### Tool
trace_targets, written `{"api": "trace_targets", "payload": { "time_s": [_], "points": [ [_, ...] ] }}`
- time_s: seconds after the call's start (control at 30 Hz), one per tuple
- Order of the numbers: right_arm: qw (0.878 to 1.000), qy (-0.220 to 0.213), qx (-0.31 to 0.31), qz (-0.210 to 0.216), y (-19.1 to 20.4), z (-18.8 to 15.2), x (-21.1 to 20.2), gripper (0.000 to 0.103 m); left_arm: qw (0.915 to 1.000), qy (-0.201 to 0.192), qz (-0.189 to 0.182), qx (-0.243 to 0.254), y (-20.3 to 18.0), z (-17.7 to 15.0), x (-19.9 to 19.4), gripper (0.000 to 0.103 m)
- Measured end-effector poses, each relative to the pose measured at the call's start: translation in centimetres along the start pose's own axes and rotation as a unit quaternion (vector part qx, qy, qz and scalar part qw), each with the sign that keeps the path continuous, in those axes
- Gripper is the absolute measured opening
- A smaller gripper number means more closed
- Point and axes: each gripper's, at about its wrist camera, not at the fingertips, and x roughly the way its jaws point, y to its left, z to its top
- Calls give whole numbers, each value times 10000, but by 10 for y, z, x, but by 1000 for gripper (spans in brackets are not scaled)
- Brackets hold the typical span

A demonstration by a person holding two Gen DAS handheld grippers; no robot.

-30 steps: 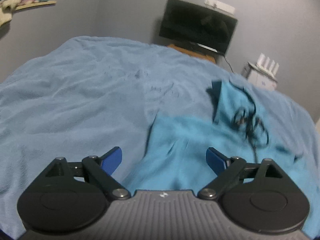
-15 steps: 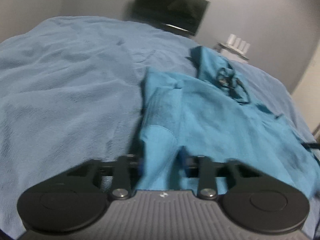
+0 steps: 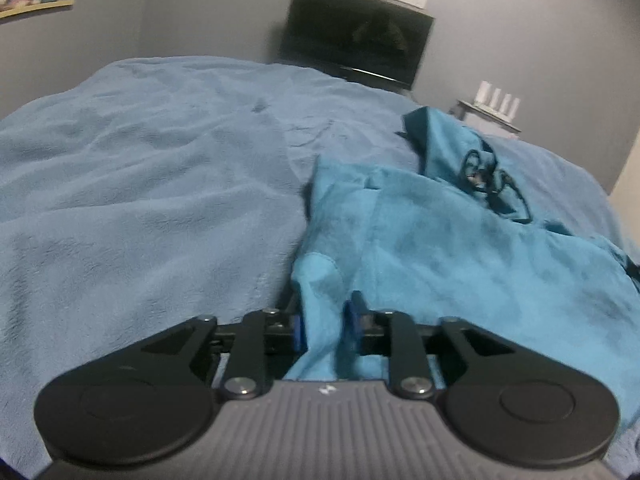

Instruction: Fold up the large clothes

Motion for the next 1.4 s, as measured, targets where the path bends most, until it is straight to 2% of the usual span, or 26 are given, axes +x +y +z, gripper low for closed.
{"api": "trace_targets", "payload": {
  "time_s": [0.03, 0.07, 0.1, 0.23, 0.27, 0.33, 0.4, 0.47, 0.5, 0.57, 0.6, 0.7, 0.8, 0.87, 0.93, 1.03, 1.13, 1.23, 1.33, 1.4],
  "points": [
    [9999, -1, 33, -123, 2, -3, -2, 37, 9999, -44, 127, -47, 1, 2, -4, 39],
    [9996, -47, 89, -264, 4, -5, -7, 46, 9997, -111, 229, -64, 1, 4, -8, 49],
    [9993, -139, 146, -309, 7, -6, -12, 59, 9992, -229, 303, -85, 1, 7, -14, 53],
    [9971, -691, 317, 38, 17, -23, -63, 63, 9968, -787, 93, 31, -13, 16, -43, 56],
    [9962, -755, 339, 257, 23, -29, -77, 64, 9959, -900, 41, 126, -23, 17, -50, 62],
    [9943, -825, 233, 627, 38, -46, -97, 71, 9943, -955, -185, 432, -49, 12, -56, 64],
    [9944, -715, -147, 764, 59, -65, -104, 72, 9933, -726, -362, 826, -76, 1, -53, 66],
    [9953, -532, -338, 739, 65, -81, -102, 72, 9922, -343, -317, 1152, -95, -15, -43, 66],
    [9960, -477, -316, 687, 64, -88, -100, 72, 9909, -194, -217, 1312, -99, -23, -39, 66],
    [9975, -424, -313, 461, 56, -99, -98, 73, 9861, 117, 334, 1623, -101, -41, -31, 68],
    [9984, -386, -278, 317, 49, -102, -99, 73, 9856, 195, 524, 1593, -95, -46, -30, 73],
    [9996, -129, 234, -104, 16, -104, -105, 73, 9923, 294, 858, 838, -65, -44, -47, 74],
    [9941, 52, 1077, -116, -20, -109, -125, 73, 9918, 174, 1263, 93, -46, -43, -78, 74],
    [9882, 82, 1529, 67, -38, -116, -142, 74, 9936, 60, 1112, -180, -42, -43, -99, 75],
    [9793, 121, 1995, 314, -52, -125, -157, 81, 9941, -39, 870, -651, -40, -46, -120, 79],
    [9587, 271, 2680, 911, -61, -135, -158, 83, 9876, -27, 398, -1521, -35, -56, -141, 85],
    [9374, 479, 3165, 1371, -65, -144, -153, 83, 9781, 288, 72, -2062, -37, -73, -144, 85],
    [9276, 670, 3321, 1573, -64, -151, -146, 83, 9722, 605, -6, -2262, -42, -85, -131, 85],
    [9252, 798, 3329, 1636, -58, -156, -139, 83, 9769, 579, 160, -2053, -49, -88, -120, 85],
    [9192, 837, 3450, 1703, -59, -159, -132, 83, 9772, 550, 168, -2044, -47, -92, -115, 85]
  ]
}}
